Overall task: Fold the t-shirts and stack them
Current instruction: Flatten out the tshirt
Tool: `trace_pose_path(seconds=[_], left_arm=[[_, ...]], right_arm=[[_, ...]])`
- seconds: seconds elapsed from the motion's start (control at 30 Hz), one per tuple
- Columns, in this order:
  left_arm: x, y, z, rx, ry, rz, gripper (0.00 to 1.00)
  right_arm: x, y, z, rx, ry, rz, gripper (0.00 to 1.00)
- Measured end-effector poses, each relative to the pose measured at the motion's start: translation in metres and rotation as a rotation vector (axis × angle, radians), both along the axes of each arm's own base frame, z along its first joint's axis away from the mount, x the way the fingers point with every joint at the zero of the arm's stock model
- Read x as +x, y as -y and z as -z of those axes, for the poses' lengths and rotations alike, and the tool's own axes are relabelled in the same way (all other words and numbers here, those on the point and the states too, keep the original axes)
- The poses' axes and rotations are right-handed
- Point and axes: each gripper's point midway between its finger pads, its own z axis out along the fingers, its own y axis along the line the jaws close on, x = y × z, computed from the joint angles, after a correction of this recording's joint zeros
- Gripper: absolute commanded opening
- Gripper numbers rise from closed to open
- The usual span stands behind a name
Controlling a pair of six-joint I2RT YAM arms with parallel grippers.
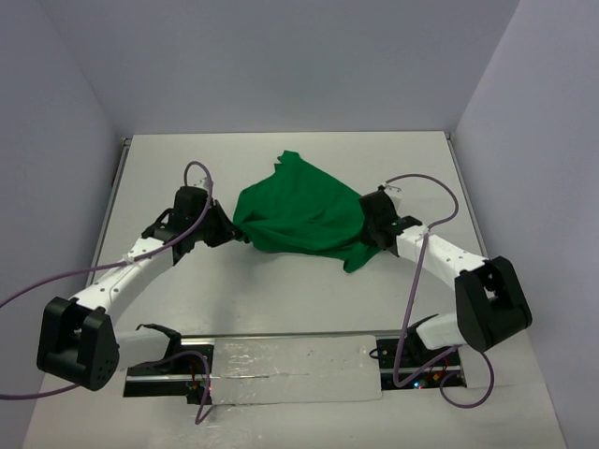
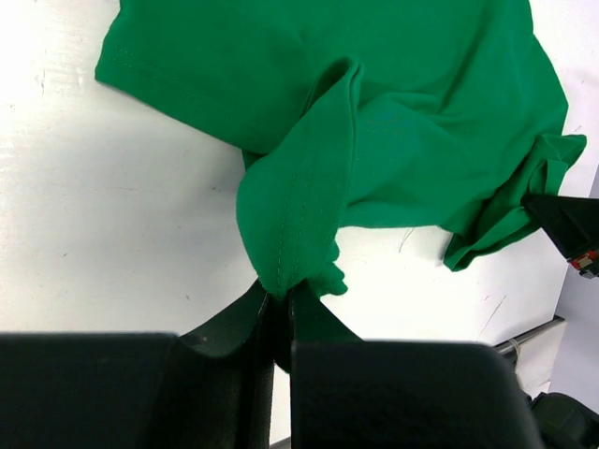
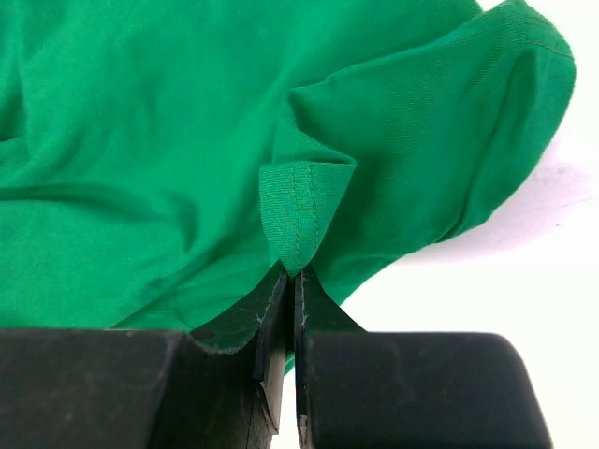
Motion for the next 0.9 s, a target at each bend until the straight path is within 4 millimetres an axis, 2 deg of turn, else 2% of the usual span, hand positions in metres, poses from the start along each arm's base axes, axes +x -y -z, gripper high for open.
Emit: trace_pose_path(seconds=[0.07,0.13,0.17,0.2,0.23,0.3,0.37,0.4,0.47,0.5,0.53,0.6,0.67,0.77,0.9], left_arm=[[0.001,-0.001,0.001,-0.003,-0.004,-0.002,0.1],[0.003,-0.002,-0.001,0.0,-0.016,-0.007,0.1],[0.006,-0.004,-0.005,0.002,-0.022,-0.01,0.1],[0.012,-0.005,-0.016,0.003,-0.022,-0.013,0.1],[0.022,-0.005,-0.032,-0.003,-0.003,-0.018,0.1],[0.05,-0.006,-0.086,-0.027,0.09,-0.035,0.1],[0.076,-0.009,-0.16,-0.063,0.25,-0.051,0.1],[0.084,-0.01,-0.201,-0.084,0.34,-0.057,0.1],[0.084,-0.013,-0.274,-0.124,0.503,-0.058,0.1],[0.078,-0.014,-0.306,-0.142,0.578,-0.056,0.1],[0.07,-0.017,-0.332,-0.157,0.64,-0.054,0.1],[0.047,-0.023,-0.368,-0.181,0.731,-0.053,0.1],[0.022,-0.029,-0.39,-0.199,0.789,-0.051,0.1],[-0.011,-0.037,-0.41,-0.221,0.85,-0.048,0.1],[-0.045,-0.043,-0.429,-0.256,0.912,-0.038,0.1]], right_arm=[[0.002,0.0,-0.004,0.013,0.006,0.003,0.09],[0.007,0.003,-0.022,0.029,0.028,0.011,0.09],[0.011,0.005,-0.039,0.042,0.056,0.016,0.09],[0.018,0.007,-0.064,0.058,0.102,0.024,0.09],[0.027,0.011,-0.098,0.077,0.172,0.035,0.09],[0.045,0.02,-0.189,0.123,0.371,0.06,0.09],[0.048,0.033,-0.293,0.163,0.607,0.084,0.09],[0.042,0.039,-0.336,0.178,0.708,0.093,0.09],[0.015,0.05,-0.411,0.208,0.888,0.105,0.09],[-0.003,0.056,-0.442,0.223,0.966,0.11,0.09],[-0.021,0.062,-0.464,0.235,1.029,0.114,0.09],[-0.052,0.072,-0.49,0.253,1.117,0.125,0.09],[-0.088,0.083,-0.508,0.271,1.196,0.138,0.09],[-0.127,0.094,-0.523,0.29,1.278,0.144,0.09],[-0.157,0.102,-0.533,0.298,1.337,0.141,0.09]])
